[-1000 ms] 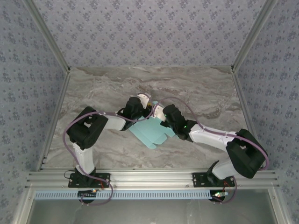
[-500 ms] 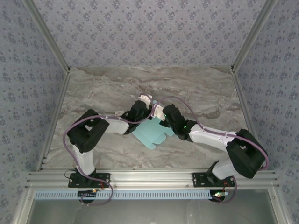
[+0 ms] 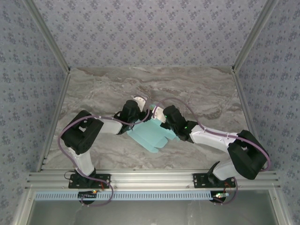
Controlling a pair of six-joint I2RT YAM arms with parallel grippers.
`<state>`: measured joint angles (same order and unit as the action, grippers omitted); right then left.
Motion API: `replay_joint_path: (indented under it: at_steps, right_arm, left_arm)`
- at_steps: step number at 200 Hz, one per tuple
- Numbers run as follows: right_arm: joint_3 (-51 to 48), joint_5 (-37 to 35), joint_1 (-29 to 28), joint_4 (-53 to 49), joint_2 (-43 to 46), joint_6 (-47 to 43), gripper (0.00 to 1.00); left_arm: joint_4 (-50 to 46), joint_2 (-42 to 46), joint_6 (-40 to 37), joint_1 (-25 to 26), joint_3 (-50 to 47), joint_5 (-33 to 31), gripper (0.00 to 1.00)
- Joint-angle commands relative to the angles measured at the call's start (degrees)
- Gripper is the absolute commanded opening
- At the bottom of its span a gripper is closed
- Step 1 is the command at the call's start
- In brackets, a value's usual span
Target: Fold the paper box
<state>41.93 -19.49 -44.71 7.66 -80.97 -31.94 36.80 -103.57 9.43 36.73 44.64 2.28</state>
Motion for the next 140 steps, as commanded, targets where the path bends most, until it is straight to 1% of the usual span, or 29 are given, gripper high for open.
replay_joint_path:
  at_steps: [1,55,111,140]
  right_arm:
    - [0.96,-0.81,0.56,-4.02,0.99,-0.53,0.00]
    - [1.13,-1.51,0.55,-4.23,1.05,-0.73,0.00]
    - [1.44,-2.05,0.58,-4.47,1.55,-1.18,0.00]
    - [1.58,-2.17,0.56,-4.59,1.63,-1.26,0.00]
  left_arm:
    - [-1.44,2.37,-0.75,-1.53,-0.72,2.92,0.69]
    - [-2.65,2.22,-0.55,-1.99,-0.06,9.07,0.74]
    - [-7.13,1.47,-0.29,-2.10,0.18,10.03,0.75]
    - [-8.14,0.06,-0.27,-2.01,0.95,10.63,0.72]
